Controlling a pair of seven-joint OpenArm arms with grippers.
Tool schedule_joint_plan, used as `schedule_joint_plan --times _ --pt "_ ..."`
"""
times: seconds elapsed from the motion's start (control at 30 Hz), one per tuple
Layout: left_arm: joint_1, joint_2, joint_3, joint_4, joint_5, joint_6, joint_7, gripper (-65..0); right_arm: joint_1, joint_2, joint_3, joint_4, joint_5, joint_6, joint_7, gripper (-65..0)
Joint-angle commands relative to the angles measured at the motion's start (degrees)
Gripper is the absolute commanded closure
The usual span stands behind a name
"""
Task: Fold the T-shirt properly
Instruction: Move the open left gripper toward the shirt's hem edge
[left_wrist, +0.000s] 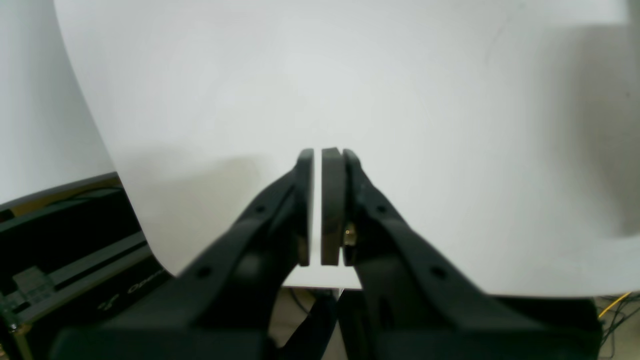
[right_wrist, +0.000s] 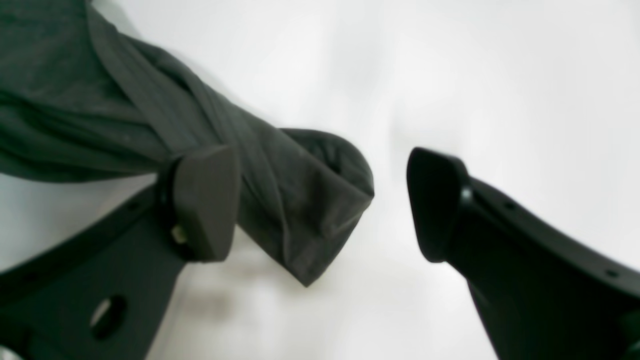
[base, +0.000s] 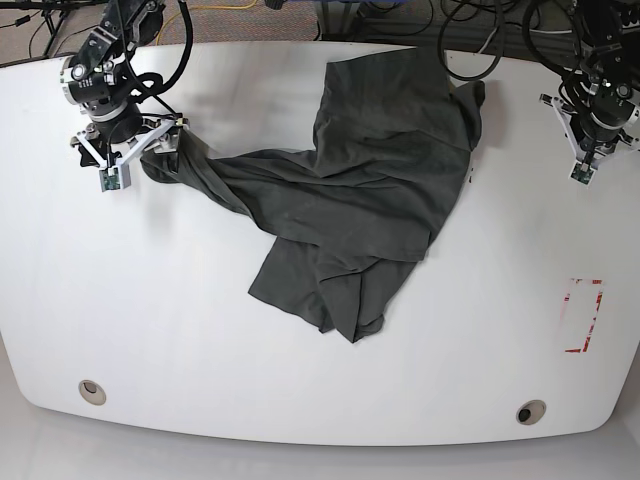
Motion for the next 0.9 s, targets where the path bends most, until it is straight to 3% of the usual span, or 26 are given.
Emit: schedule_joint_plan --times 0.0,0.6,0.87 --pt "-1.44 0.02 -0.59 1.11 0.28 0.18 -0.61 -1.8 0.77 0.24 -0.04 0.18 1.15 0.08 1.30 -48.8" --pt "-3.29 0.10 -2.26 1.11 0.01 0.00 -0.70 -1.8 4.64 0.59 -0.04 -9.49 1.24 0.08 1.74 -48.8" --pt "-4.43 0.10 -2.26 1.11 -0.07 0.00 -0.70 -1.8 4.99 0.59 -0.04 -15.12 0.88 0.08 6.23 -48.8"
